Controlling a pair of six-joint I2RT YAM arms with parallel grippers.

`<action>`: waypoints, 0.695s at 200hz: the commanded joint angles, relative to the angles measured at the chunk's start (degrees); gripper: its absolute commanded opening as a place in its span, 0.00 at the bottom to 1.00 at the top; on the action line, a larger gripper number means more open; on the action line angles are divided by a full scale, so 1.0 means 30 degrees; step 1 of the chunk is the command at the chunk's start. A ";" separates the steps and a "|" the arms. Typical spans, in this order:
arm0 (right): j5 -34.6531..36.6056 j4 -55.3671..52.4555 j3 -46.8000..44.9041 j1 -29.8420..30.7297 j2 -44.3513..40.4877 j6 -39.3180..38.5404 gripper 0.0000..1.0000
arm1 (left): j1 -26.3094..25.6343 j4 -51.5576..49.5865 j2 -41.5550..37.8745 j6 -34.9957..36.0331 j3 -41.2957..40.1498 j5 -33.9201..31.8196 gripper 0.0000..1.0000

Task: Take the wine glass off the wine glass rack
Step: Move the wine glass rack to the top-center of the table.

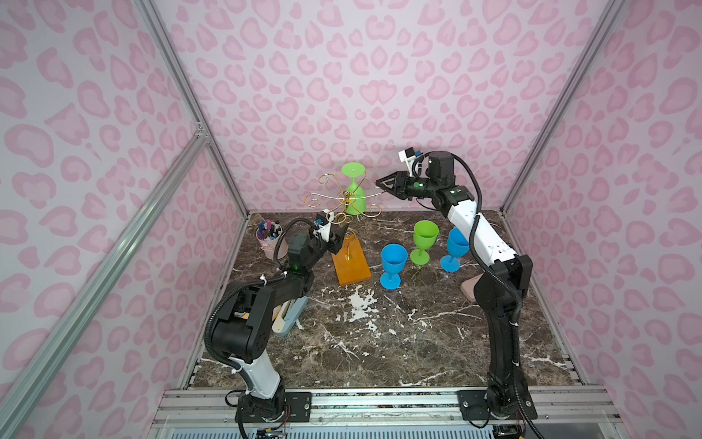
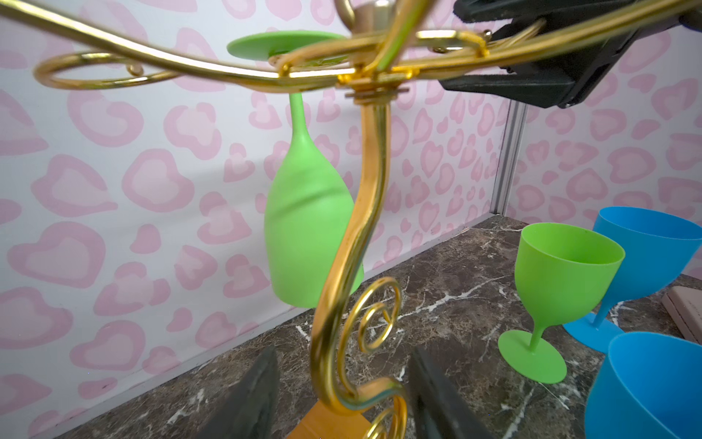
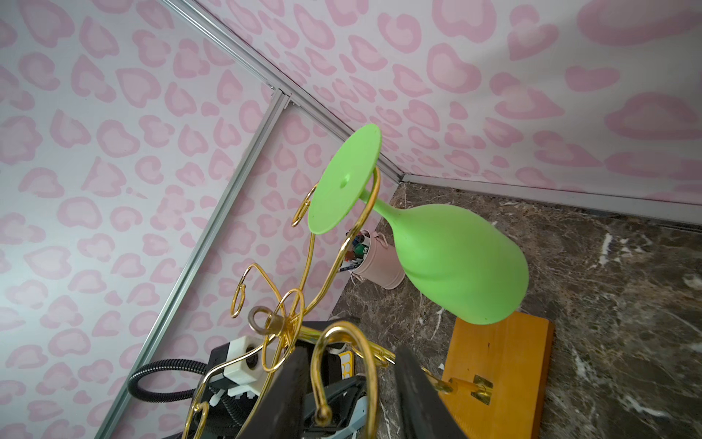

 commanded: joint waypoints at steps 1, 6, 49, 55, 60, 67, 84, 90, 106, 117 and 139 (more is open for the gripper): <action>-0.0523 0.1687 -0.0616 0.0029 -0.0056 0.1172 0.34 | 0.0021 0.0749 0.0179 0.0097 0.0224 -0.0025 0.56; -0.0511 0.1828 -0.0740 0.0014 -0.0114 0.1277 0.33 | 0.0017 0.0727 0.0193 0.0097 0.0231 -0.0036 0.56; -0.0257 0.2049 -0.1485 0.0079 -0.0704 0.1356 0.23 | 0.0019 0.0668 0.0091 0.0156 0.0231 -0.0148 0.57; -0.0235 0.2051 -0.1545 0.0094 -0.0764 0.1377 0.21 | 0.0013 0.0668 0.0063 0.0184 0.0206 -0.0153 0.57; -0.0235 0.2056 -0.1604 0.0101 -0.0837 0.1407 0.20 | 0.0011 0.0668 0.0062 0.0185 0.0205 -0.0153 0.57; -0.0178 0.2056 -0.1673 0.0129 -0.0921 0.1436 0.18 | 0.0020 0.0668 0.0034 0.0185 0.0202 -0.0153 0.57; -0.0045 0.2056 -0.1939 0.0161 -0.1132 0.1524 0.16 | 0.0000 0.0668 -0.0041 0.0199 0.0145 -0.0176 0.57; 0.0003 0.2071 -0.2056 0.0184 -0.1199 0.1525 0.15 | 0.0001 0.0668 -0.0055 0.0214 0.0136 -0.0210 0.57; 0.0118 0.2335 -0.2529 0.0192 -0.1480 0.1760 0.15 | 0.0019 0.0668 -0.0143 0.0271 0.0085 -0.0219 0.57; 0.0212 0.2805 -0.3028 0.0192 -0.1685 0.2043 0.14 | 0.0013 0.0668 -0.0144 0.0332 0.0106 -0.0212 0.57; 0.0309 0.3564 -0.3938 0.0220 -0.2091 0.2656 0.12 | 0.0013 0.0668 -0.0172 0.0361 0.0084 -0.0299 0.57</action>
